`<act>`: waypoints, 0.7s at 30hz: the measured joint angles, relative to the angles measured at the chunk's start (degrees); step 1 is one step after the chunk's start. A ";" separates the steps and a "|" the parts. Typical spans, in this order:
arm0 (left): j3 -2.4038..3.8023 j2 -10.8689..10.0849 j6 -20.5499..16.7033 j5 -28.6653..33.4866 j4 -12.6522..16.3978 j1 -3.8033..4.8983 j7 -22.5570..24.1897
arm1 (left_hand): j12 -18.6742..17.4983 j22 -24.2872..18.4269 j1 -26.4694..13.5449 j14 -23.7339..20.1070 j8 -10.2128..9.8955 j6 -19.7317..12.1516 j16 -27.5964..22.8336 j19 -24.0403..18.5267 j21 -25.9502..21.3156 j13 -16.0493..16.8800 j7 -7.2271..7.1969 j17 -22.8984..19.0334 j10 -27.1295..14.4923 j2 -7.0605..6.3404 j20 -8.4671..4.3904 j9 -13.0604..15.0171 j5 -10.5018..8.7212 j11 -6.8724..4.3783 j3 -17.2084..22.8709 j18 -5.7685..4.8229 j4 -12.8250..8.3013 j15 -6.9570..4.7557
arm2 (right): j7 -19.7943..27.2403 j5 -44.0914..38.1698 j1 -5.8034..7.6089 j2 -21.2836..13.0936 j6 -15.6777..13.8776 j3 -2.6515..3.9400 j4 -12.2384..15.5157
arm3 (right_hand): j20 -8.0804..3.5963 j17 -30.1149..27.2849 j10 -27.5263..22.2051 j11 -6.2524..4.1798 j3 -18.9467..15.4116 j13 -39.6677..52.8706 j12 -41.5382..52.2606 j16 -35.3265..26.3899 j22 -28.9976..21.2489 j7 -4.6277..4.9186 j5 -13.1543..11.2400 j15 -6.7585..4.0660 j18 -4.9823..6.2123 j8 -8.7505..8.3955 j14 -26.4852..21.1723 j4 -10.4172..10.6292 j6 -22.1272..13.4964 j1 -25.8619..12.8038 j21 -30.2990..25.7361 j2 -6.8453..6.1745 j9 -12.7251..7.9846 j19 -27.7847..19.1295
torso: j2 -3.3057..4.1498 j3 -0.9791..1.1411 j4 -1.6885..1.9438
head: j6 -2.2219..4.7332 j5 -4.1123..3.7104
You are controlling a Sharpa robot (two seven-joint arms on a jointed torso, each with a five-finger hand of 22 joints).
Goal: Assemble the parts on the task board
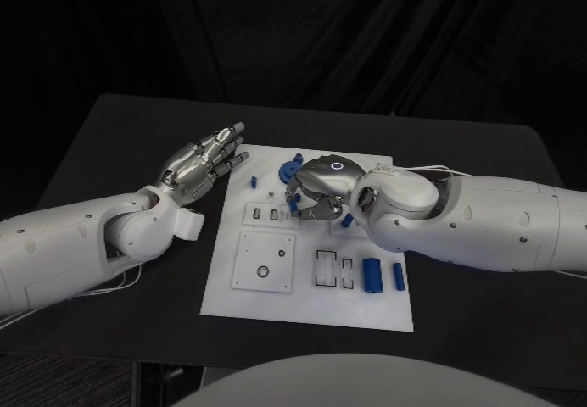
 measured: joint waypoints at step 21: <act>0.00 0.34 0.13 0.00 -0.44 0.00 -0.07 | 0.01 0.00 0.00 0.00 0.00 0.00 0.00 0.00 0.00 0.00 0.00 0.01 0.00 0.00 0.00 0.00 0.00 0.00 0.16 0.00 -0.16 0.00 | -1.35 -0.86 -0.24 0.71 2.97 0.05 -0.89 | 0.00 0.00 -0.01 0.43 -0.31 0.04 0.00 0.00 -0.01 0.69 -3.83 0.38 0.00 -1.37 -0.04 0.02 -3.19 -1.80 -1.53 0.45 4.01 0.00 | -0.01 0.01 0.00 | -0.05 -0.37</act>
